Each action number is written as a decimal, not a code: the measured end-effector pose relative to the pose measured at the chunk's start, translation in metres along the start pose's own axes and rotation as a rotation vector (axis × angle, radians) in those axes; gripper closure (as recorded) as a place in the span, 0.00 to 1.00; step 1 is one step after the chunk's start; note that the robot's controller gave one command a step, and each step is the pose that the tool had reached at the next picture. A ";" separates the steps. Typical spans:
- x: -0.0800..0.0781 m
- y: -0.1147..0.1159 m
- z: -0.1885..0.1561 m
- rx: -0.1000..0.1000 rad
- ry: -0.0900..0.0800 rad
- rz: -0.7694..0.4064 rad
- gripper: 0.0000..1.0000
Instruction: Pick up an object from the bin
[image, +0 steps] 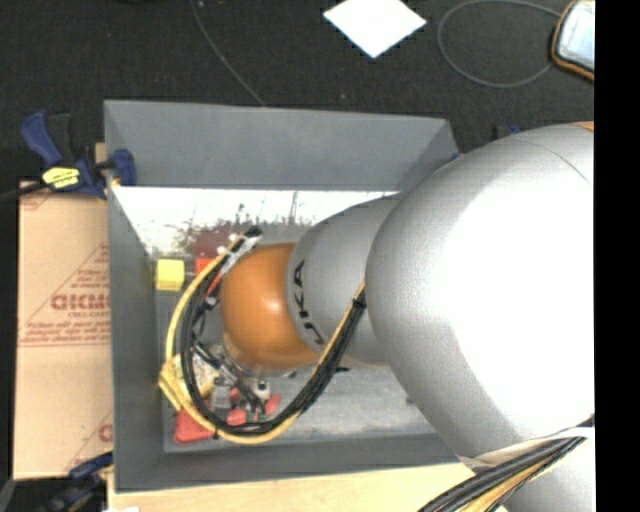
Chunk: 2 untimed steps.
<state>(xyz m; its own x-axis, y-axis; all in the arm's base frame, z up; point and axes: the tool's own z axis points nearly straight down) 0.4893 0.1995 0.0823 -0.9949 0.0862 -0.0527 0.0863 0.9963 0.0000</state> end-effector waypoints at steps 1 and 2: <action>0.000 0.000 0.000 0.000 0.000 0.001 1.00; 0.001 0.000 -0.016 0.001 0.006 0.000 1.00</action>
Offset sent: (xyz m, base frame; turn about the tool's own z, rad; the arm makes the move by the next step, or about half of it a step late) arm 0.0000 0.0000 0.0452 0.0005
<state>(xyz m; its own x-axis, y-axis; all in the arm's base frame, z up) 0.4876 0.1994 0.0985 -0.9952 0.0857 -0.0463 0.0859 0.9963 -0.0008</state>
